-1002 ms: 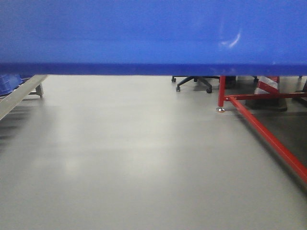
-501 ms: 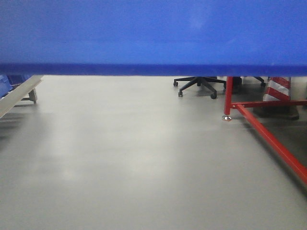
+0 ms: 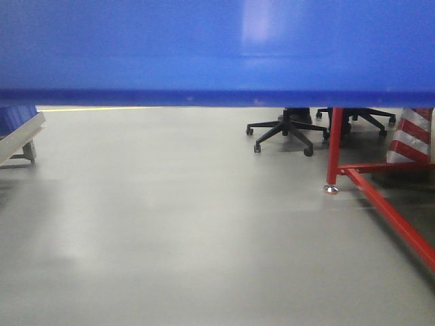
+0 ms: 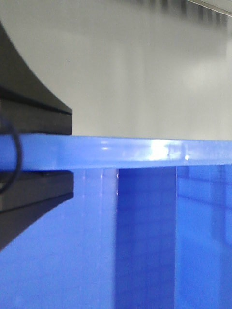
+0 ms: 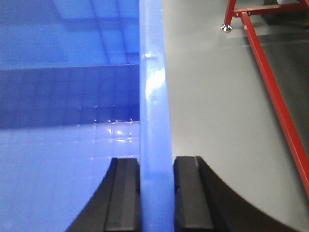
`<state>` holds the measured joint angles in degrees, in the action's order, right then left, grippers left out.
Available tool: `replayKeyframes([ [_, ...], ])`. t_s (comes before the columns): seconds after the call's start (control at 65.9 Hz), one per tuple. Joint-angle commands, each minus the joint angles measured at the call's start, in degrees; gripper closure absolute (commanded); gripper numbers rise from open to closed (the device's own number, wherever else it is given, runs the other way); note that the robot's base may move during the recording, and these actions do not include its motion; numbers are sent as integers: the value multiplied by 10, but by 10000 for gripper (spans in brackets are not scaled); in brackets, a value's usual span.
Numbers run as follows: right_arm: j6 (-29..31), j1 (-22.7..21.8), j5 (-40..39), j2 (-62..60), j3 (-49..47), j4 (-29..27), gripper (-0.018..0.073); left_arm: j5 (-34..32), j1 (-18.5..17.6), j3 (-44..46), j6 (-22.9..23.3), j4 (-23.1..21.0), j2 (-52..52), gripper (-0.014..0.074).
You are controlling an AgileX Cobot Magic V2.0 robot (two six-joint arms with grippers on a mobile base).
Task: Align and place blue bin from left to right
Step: 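Drive across the floor carrying the bin in both grippers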
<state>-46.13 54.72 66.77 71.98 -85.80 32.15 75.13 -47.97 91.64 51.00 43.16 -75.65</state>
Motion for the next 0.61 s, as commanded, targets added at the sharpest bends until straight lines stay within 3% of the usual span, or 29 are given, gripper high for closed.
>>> replayKeyframes([
  [0.0, -3, 4, -60, -7, -5, 8, 630, -53, -10, 4, 2, 12, 4, 707],
  [0.592, -3, 4, -60, -7, -5, 8, 630, -59, -10, 4, 2, 18, 4, 707],
])
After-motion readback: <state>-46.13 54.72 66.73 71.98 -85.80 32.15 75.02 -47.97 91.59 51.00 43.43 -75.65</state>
